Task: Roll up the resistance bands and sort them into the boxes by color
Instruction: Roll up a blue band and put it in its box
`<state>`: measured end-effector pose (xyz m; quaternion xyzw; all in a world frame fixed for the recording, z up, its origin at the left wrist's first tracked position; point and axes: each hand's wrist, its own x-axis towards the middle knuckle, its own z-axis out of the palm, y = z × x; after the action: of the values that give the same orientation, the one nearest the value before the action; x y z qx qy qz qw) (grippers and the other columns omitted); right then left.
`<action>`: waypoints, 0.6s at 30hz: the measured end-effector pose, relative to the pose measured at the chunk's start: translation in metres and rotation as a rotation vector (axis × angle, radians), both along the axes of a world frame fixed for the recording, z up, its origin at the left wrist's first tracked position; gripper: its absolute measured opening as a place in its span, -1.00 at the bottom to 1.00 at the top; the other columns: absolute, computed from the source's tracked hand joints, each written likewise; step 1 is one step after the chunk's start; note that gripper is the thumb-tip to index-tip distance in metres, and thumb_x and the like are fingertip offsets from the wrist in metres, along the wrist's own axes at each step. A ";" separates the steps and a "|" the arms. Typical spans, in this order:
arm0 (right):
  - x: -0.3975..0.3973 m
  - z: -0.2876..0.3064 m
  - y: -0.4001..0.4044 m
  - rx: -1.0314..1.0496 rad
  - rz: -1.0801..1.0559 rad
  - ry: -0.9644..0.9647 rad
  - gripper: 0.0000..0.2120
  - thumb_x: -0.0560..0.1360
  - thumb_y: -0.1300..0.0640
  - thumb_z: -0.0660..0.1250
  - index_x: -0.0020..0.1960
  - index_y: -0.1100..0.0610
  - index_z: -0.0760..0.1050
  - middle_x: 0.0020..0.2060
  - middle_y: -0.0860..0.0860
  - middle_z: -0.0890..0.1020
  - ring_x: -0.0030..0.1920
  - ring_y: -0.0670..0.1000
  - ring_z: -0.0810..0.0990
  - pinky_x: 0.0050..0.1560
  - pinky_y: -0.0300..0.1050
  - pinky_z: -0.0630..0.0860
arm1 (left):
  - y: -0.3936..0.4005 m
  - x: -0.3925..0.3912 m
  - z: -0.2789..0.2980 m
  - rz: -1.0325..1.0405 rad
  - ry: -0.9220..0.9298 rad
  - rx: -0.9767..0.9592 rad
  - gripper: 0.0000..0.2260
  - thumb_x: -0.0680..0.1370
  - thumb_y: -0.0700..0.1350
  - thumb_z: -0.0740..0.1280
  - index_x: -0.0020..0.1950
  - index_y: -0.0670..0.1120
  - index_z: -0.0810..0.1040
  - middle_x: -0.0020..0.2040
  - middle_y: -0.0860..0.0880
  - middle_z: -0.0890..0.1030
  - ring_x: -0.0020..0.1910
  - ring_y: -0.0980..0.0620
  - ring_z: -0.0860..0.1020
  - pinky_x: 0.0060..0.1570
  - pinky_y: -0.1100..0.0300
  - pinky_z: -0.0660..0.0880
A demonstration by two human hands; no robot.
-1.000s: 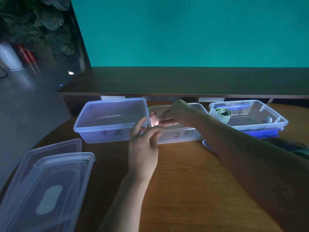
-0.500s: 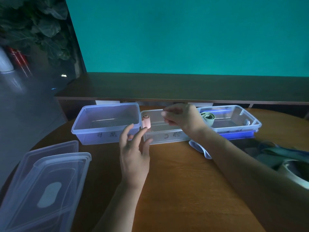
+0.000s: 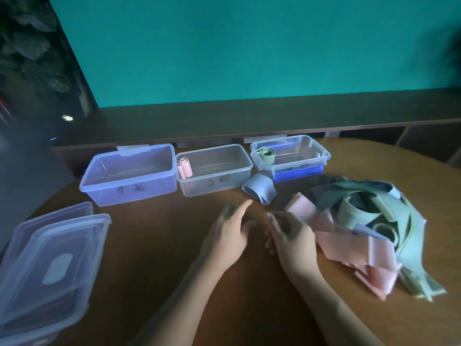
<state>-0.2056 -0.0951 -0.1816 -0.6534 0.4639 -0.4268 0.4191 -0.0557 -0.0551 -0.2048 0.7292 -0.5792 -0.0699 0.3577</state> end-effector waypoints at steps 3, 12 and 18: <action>-0.002 -0.002 -0.004 0.040 -0.025 -0.049 -0.90 0.61 0.12 0.35 0.00 0.13 0.61 -0.46 0.05 0.63 -0.55 -0.05 0.55 -0.48 -0.29 0.47 | -0.023 -0.009 0.001 0.013 0.156 -0.014 -0.55 0.57 -0.13 0.42 0.45 0.10 0.48 0.19 0.00 0.59 0.13 0.01 0.56 0.24 0.18 0.46; 0.006 -0.008 -0.006 -0.001 -0.075 -0.032 -0.75 0.65 0.03 0.28 -0.17 0.03 0.60 -0.52 0.00 0.61 -0.55 -0.07 0.56 -0.41 -0.24 0.51 | -0.067 -0.020 0.004 0.140 0.233 0.068 -0.69 0.56 0.05 0.40 0.30 0.21 0.59 0.14 0.07 0.65 0.16 0.01 0.57 0.20 0.05 0.49; 0.000 -0.005 -0.001 0.059 -0.118 -0.122 -0.74 0.65 0.07 0.26 -0.18 0.12 0.56 -0.51 0.05 0.61 -0.56 -0.04 0.53 -0.42 -0.29 0.45 | -0.061 -0.021 0.006 0.128 0.368 -0.019 -0.71 0.55 -0.17 0.39 0.24 0.08 0.67 0.12 0.07 0.69 0.07 0.09 0.62 0.20 0.21 0.49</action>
<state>-0.2057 -0.0965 -0.1868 -0.5849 0.4877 -0.4759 0.4399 -0.0764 -0.1166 -0.1990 0.7360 -0.4573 -0.1737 0.4681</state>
